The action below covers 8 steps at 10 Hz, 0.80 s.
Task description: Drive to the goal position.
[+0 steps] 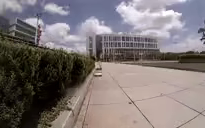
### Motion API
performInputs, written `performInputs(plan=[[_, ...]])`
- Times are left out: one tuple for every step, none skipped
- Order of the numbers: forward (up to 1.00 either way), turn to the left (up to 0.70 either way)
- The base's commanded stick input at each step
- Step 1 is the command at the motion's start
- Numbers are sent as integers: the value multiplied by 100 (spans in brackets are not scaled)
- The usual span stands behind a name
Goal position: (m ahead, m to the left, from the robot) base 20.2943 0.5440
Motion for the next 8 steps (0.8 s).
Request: performInputs(plan=[[4,0],[4,0],[4,0],[4,0],[4,0],[4,0],[4,0],[4,0]])
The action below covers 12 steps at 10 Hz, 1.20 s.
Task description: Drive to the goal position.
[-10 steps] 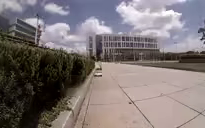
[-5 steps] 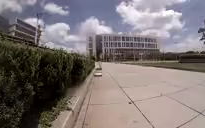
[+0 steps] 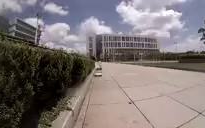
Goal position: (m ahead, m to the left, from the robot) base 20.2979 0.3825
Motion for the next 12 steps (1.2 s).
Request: performInputs(plan=[[4,0],[2,0],[2,0],[4,0],[4,0],[4,0],[4,0],[4,0],[4,0],[4,0],[4,0],[4,0]])
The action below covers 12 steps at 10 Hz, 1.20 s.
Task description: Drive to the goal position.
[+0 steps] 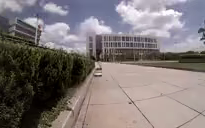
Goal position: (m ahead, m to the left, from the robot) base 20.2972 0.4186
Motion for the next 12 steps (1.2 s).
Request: performInputs(plan=[[4,0],[4,0],[4,0],[4,0],[3,0],[2,0],[4,0],[4,0],[4,0],[4,0],[4,0],[4,0]])
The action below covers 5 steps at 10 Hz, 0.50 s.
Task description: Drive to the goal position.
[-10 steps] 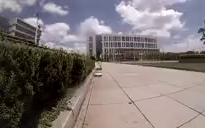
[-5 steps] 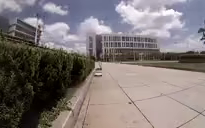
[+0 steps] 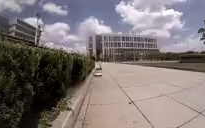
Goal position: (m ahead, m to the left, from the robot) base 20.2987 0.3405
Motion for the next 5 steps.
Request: performInputs(plan=[[4,0],[4,0],[3,0],[1,0],[4,0]])
